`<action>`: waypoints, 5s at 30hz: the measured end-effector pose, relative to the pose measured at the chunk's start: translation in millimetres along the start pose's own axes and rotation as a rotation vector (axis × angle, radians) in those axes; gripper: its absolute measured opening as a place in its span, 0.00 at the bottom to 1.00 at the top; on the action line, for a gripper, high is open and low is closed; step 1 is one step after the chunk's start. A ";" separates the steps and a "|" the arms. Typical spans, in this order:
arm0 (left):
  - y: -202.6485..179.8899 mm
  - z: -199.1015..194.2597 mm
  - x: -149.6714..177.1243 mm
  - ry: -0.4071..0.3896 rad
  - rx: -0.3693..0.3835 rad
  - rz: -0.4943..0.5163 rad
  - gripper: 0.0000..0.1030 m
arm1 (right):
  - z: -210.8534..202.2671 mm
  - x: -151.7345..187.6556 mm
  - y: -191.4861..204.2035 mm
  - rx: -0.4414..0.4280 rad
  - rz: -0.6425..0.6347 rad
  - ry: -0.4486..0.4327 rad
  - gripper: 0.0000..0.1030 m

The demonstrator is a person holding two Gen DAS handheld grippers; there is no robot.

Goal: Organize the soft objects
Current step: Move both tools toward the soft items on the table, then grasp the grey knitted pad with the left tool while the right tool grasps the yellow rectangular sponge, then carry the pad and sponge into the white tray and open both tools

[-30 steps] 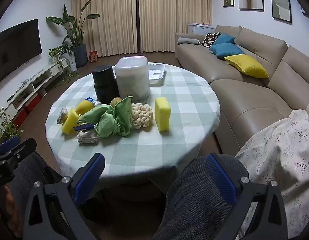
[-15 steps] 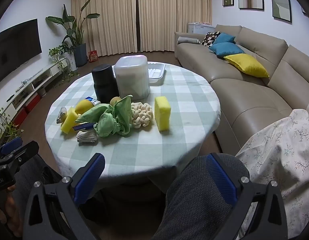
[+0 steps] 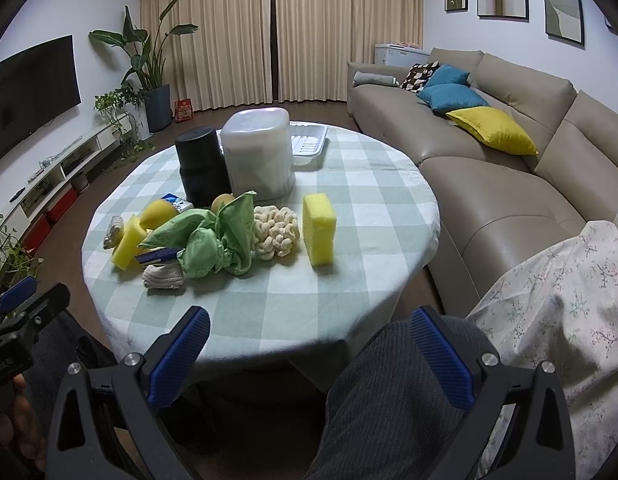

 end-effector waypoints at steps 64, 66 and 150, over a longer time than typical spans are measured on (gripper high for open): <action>44.9 125.0 -36.9 0.209 -0.106 0.054 0.99 | 133.9 -68.4 -30.9 0.026 -0.045 0.137 0.95; 43.6 126.7 -36.8 0.214 -0.102 0.065 0.99 | 134.1 -68.3 -31.6 0.024 -0.045 0.135 0.95; 55.8 129.6 -71.0 0.176 0.201 0.095 0.47 | 143.7 -60.0 -29.8 -0.159 -0.057 0.159 0.25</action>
Point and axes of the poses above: each gripper's, at about its wrist camera, not at the fingertips, and z roughly the way its jaws point, y to its left, x to its underside, the point moved 2 cm from there along z, roughly the way its jaws point, and after that the axes turned 4 degrees about -x, right-handed, at the moved point
